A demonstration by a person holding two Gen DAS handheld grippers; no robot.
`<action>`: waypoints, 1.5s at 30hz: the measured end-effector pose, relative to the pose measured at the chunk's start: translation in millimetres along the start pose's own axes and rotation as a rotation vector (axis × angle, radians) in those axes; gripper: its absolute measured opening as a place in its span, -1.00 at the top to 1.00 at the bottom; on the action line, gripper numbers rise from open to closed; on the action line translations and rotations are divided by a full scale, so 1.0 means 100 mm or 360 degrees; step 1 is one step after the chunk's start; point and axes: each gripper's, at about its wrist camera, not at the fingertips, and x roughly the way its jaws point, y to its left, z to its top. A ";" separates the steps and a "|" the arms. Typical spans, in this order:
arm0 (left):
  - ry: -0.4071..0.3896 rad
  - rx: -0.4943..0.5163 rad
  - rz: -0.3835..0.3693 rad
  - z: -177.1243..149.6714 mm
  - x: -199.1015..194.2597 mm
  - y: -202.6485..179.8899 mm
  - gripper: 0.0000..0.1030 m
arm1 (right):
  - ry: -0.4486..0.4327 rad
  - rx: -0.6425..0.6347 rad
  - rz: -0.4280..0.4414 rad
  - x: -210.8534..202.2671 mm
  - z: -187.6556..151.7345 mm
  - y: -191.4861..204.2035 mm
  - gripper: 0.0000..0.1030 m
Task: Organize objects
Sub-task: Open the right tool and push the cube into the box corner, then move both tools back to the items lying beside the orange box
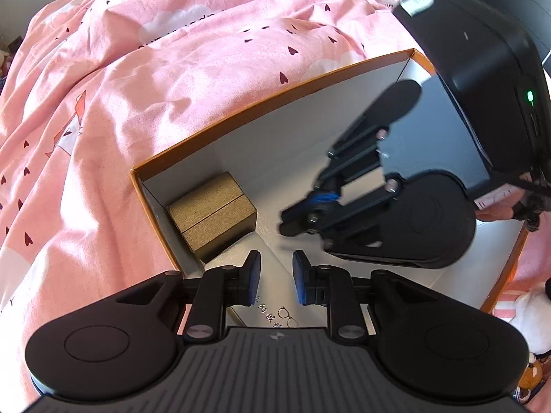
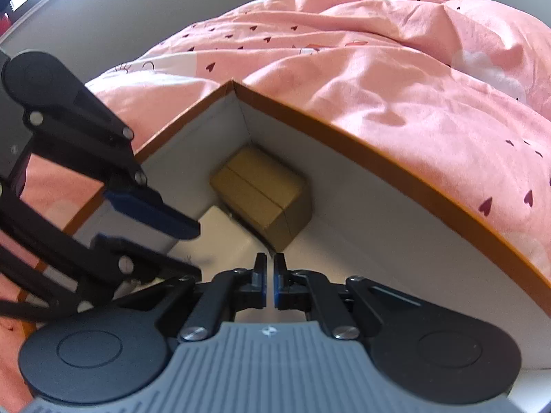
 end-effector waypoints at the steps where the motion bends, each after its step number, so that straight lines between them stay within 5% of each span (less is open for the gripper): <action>1: -0.0009 -0.0014 -0.0010 -0.01 -0.01 -0.01 0.48 | 0.0037 -0.0009 -0.0005 0.00 -0.03 0.01 0.94; 7: -0.0028 -0.0140 -0.0011 -0.07 -0.04 -0.07 0.48 | 0.0236 -0.0010 0.0100 0.09 -0.26 0.17 0.94; 22: -0.0181 -0.0405 0.0002 -0.30 -0.25 -0.03 0.47 | 0.0297 -0.0036 0.0135 0.19 -0.26 0.43 1.00; 28: -0.0337 -0.0410 0.0056 -0.45 -0.59 -0.24 0.29 | 0.0184 -0.0014 0.0047 -0.17 -0.27 0.47 0.91; 35: -0.0563 -0.0444 0.0022 -0.78 -1.09 -0.63 0.03 | -0.0088 0.0188 -0.0063 -1.06 -0.58 0.58 0.83; 41: -0.0526 -0.0577 -0.0070 -1.11 -1.13 -0.81 0.01 | -0.0253 0.0328 -0.0060 -1.64 -0.94 0.81 0.46; 45: -0.0410 -0.0685 -0.0150 -1.34 -0.90 -0.83 0.00 | -0.0211 0.0458 -0.0074 -1.67 -1.27 0.93 0.38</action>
